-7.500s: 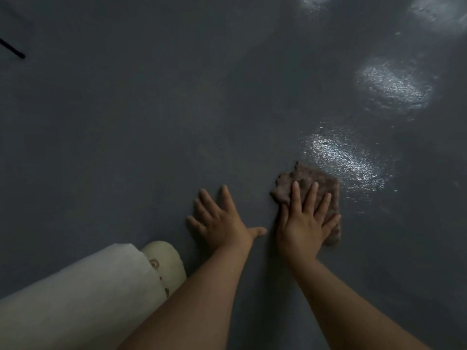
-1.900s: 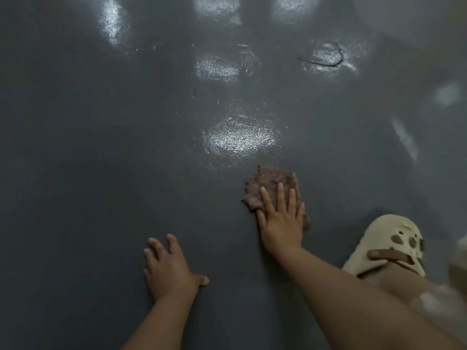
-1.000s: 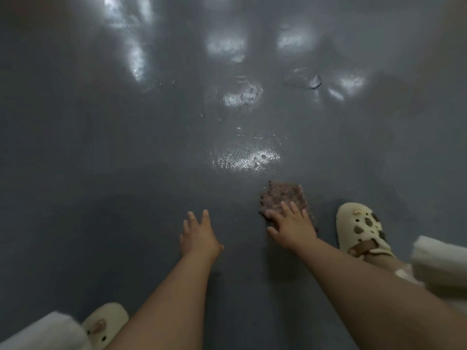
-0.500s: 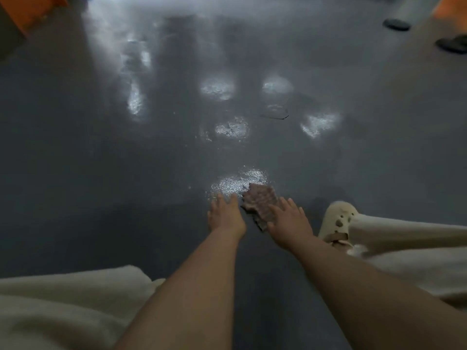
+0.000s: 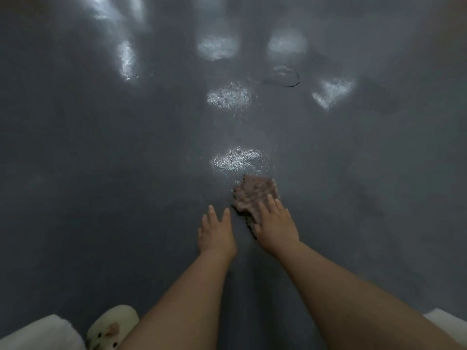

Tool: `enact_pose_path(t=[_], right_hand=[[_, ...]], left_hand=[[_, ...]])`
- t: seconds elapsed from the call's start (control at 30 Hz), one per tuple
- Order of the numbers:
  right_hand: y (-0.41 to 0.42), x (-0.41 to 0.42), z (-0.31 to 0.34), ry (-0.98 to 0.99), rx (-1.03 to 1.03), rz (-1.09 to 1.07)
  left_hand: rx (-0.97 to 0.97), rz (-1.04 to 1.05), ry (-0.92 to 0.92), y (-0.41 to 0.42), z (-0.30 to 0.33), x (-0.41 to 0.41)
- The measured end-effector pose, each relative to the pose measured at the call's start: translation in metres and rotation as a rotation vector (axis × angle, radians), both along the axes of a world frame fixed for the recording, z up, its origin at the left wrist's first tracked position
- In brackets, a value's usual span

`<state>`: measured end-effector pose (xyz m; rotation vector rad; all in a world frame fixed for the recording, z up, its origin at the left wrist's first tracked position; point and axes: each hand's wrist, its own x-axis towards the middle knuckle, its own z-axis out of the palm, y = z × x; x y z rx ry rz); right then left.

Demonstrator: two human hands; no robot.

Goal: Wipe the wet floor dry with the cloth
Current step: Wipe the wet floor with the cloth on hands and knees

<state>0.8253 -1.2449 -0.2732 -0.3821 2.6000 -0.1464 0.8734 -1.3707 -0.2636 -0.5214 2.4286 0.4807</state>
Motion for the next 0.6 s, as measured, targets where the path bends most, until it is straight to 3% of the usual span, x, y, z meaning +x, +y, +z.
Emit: enact_pose_path(t=[0.2,0.4,0.5,0.6], right_hand=[[-0.008,-0.038,-0.051,0.035,0.011,0.145],[-0.005,-0.047,-0.083,0.088,-0.008,0.274],[0.025,-0.068,-0.089,0.124,0.006,0.213],[0.058,-0.098,-0.093,0.179,0.069,-0.005]], left_hand=[[-0.089,-0.016,0.007,-0.004,-0.035,-0.025],[-0.149,-0.032,-0.149,0.006,-0.049,-0.038],[-0.177,-0.049,-0.168,0.008,-0.054,-0.036],[-0.183,-0.017,-0.155,0.011,-0.055,-0.038]])
